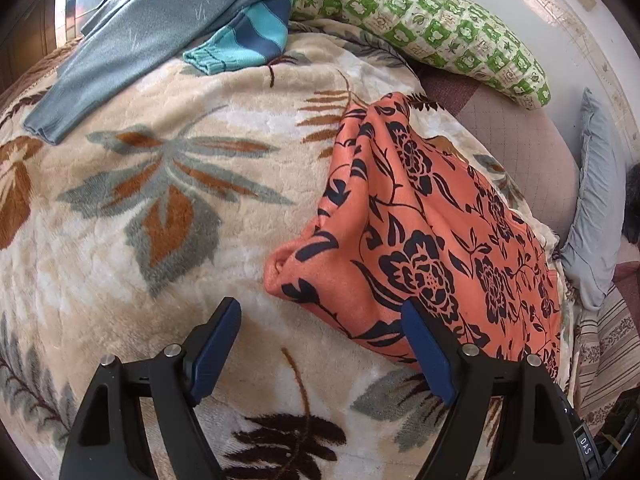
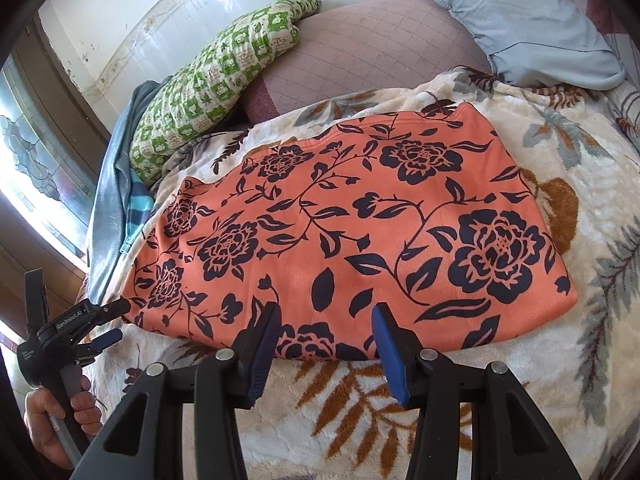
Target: Fold small clothes
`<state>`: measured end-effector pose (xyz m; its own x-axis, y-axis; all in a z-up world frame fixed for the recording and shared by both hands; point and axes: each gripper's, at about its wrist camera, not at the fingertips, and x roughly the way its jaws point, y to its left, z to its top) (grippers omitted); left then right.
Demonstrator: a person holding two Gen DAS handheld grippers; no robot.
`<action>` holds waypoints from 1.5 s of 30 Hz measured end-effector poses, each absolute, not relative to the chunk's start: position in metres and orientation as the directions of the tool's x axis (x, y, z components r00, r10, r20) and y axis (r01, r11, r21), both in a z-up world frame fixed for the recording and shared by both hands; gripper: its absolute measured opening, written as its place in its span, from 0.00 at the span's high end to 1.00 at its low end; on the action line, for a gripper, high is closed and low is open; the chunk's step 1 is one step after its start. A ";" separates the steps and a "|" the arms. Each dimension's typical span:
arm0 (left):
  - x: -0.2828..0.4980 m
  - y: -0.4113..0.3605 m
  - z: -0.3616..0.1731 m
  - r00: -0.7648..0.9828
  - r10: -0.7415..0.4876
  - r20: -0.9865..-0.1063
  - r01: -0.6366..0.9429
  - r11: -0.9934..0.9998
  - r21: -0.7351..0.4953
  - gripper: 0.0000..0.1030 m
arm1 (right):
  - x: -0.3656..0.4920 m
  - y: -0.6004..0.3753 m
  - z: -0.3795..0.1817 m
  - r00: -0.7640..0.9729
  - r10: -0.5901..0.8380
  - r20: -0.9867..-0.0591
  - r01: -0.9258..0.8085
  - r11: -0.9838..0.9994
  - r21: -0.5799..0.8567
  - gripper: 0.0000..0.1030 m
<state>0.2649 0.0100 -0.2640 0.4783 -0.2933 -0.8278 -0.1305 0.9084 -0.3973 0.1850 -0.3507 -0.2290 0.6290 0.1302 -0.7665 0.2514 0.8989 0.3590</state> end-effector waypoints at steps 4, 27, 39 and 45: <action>0.266 0.009 -0.268 0.501 -0.286 -0.817 -0.148 0.902 -0.406 0.20 | 0.177 -0.358 -0.229 0.632 0.136 -0.763 0.262 0.889 0.375 0.51; 0.294 -0.010 -0.271 0.591 -0.252 -0.766 -0.102 0.919 -0.382 0.35 | 0.187 -0.366 -0.231 0.630 0.166 -0.759 0.265 0.873 0.410 0.51; 0.303 -0.028 -0.274 0.640 -0.264 -0.721 -0.045 0.925 -0.378 0.24 | 0.201 -0.389 -0.243 0.614 0.169 -0.771 0.310 0.847 0.433 0.51; 0.302 -0.027 -0.261 0.676 -0.267 -0.687 -0.044 0.915 -0.400 0.73 | 0.212 -0.409 -0.265 0.596 0.234 -0.768 0.352 0.783 0.513 0.51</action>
<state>0.3017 -0.0269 -0.2611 0.6762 -0.2672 -0.6865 -0.0444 0.9154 -0.4000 0.2122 -0.4086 -0.2653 0.5964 0.2344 -0.7677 0.3517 0.7833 0.5125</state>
